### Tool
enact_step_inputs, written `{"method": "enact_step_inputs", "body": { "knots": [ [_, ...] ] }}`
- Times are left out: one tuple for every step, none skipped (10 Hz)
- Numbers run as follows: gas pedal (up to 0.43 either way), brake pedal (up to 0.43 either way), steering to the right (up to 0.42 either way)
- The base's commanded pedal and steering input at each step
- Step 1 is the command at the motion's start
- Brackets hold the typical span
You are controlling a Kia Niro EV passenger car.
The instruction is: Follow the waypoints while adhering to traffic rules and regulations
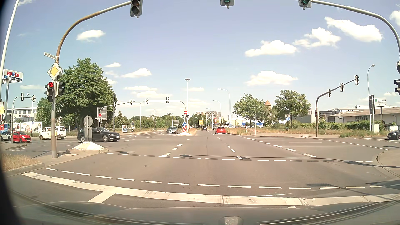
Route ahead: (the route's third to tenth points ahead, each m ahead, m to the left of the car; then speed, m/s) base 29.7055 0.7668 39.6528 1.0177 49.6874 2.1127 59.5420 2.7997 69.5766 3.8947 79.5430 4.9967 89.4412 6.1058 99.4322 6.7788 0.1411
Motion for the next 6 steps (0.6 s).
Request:
{"method": "enact_step_inputs", "body": {
  "knots": [
    [0.000,0.220,0.003],
    [0.000,0.220,0.004],
    [0.000,0.220,0.004],
    [0.000,0.226,0.004],
    [0.000,0.226,0.004],
    [0.000,0.232,0.004]
  ]
}}
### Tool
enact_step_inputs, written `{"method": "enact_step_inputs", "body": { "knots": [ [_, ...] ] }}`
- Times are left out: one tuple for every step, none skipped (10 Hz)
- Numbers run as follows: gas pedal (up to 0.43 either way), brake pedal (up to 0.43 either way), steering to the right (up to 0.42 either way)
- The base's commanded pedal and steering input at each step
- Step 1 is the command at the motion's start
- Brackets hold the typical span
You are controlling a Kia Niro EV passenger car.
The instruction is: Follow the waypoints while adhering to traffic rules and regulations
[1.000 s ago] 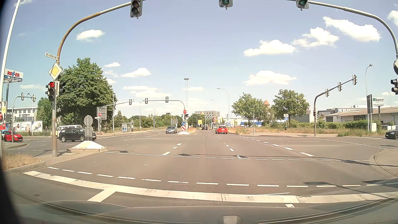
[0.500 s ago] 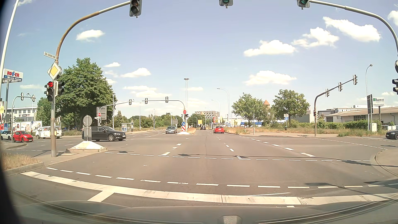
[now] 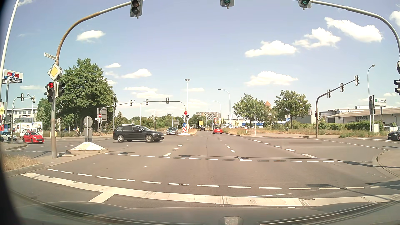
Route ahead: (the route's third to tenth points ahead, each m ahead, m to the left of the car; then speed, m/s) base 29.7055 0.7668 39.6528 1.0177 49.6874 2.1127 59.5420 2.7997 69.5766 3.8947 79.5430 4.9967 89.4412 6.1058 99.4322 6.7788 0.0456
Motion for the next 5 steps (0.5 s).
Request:
{"method": "enact_step_inputs", "body": {
  "knots": [
    [0.000,0.262,0.004],
    [0.000,0.299,0.004],
    [0.000,0.348,0.004],
    [0.000,0.378,0.003],
    [0.000,0.384,0.000]
  ]
}}
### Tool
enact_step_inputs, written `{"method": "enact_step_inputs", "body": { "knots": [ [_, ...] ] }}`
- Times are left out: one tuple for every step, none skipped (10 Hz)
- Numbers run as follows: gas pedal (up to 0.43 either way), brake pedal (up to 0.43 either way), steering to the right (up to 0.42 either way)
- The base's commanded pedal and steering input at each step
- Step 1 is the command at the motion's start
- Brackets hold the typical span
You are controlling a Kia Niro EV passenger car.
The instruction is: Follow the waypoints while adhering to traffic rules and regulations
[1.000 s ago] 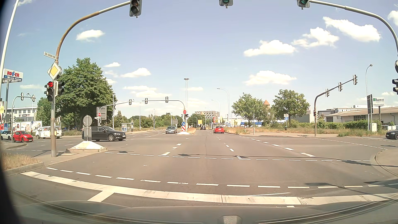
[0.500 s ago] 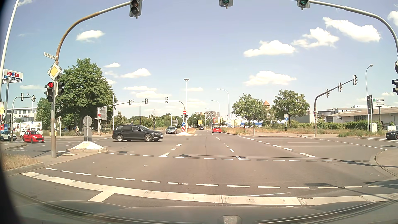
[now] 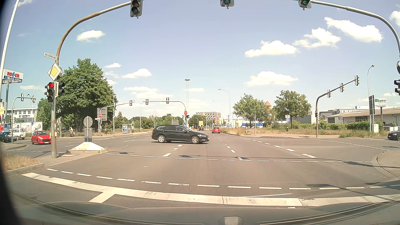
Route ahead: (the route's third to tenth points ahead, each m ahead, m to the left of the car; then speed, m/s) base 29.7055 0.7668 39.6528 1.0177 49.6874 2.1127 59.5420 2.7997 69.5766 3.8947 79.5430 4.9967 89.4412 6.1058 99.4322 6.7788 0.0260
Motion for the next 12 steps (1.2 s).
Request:
{"method": "enact_step_inputs", "body": {
  "knots": [
    [0.000,0.378,-0.003],
    [0.000,0.348,-0.002],
    [0.000,0.341,0.000],
    [0.000,0.341,0.002],
    [0.000,0.341,0.002],
    [0.000,0.335,0.002],
    [0.000,0.335,0.003],
    [0.000,0.335,0.003],
    [0.000,0.335,0.002],
    [0.000,0.335,0.002],
    [0.000,0.335,0.002],
    [0.000,0.335,0.002]
  ]
}}
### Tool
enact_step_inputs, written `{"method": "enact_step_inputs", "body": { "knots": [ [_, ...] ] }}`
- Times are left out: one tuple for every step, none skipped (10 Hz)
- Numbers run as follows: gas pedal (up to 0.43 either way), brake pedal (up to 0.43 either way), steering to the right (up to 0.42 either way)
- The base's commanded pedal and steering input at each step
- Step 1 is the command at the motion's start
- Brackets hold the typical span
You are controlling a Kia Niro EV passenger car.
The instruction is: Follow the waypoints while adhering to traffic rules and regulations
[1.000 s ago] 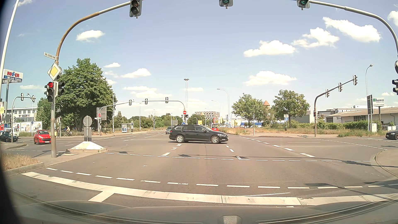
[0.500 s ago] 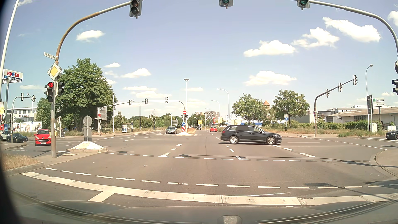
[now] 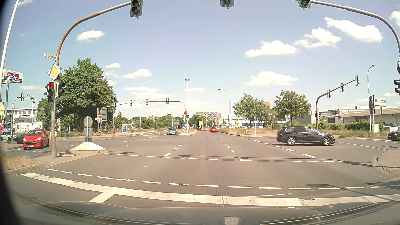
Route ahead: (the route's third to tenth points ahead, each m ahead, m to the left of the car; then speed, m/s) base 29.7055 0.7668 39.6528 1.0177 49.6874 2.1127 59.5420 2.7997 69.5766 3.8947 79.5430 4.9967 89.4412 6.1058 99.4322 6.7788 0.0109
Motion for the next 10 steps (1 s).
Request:
{"method": "enact_step_inputs", "body": {
  "knots": [
    [0.000,0.341,0.002],
    [0.000,0.341,0.002],
    [0.000,0.335,0.002],
    [0.000,0.341,0.002],
    [0.000,0.341,0.001],
    [0.000,0.335,0.001],
    [0.000,0.335,0.001],
    [0.000,0.335,0.001],
    [0.000,0.335,0.001],
    [0.000,0.341,0.001]
  ]
}}
